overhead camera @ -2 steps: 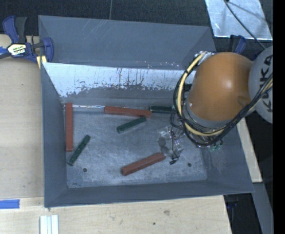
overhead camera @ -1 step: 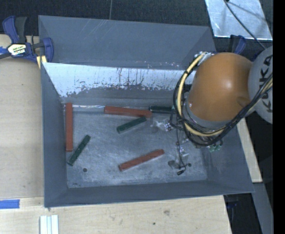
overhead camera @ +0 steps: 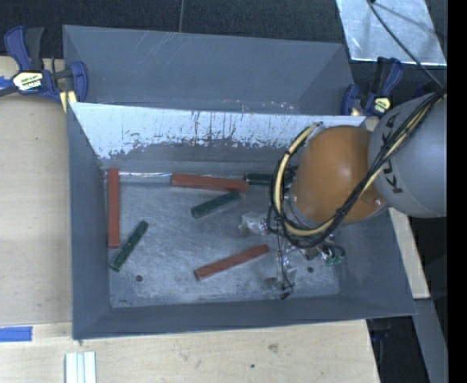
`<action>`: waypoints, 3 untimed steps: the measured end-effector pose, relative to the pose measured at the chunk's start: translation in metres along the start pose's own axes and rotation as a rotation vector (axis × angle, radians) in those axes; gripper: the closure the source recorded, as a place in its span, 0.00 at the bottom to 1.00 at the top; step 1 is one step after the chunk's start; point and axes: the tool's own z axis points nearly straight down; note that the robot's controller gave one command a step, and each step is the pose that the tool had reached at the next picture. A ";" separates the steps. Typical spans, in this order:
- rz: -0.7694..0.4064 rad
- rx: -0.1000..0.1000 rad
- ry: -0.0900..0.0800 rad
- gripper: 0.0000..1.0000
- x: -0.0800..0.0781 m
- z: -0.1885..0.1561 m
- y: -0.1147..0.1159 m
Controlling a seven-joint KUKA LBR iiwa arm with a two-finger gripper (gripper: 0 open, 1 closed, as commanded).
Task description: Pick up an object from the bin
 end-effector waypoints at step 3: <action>-0.109 0.005 -0.014 1.00 -0.029 -0.160 0.049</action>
Offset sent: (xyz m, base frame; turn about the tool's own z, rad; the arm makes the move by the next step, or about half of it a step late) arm 0.0018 0.0348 -0.0139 -0.0647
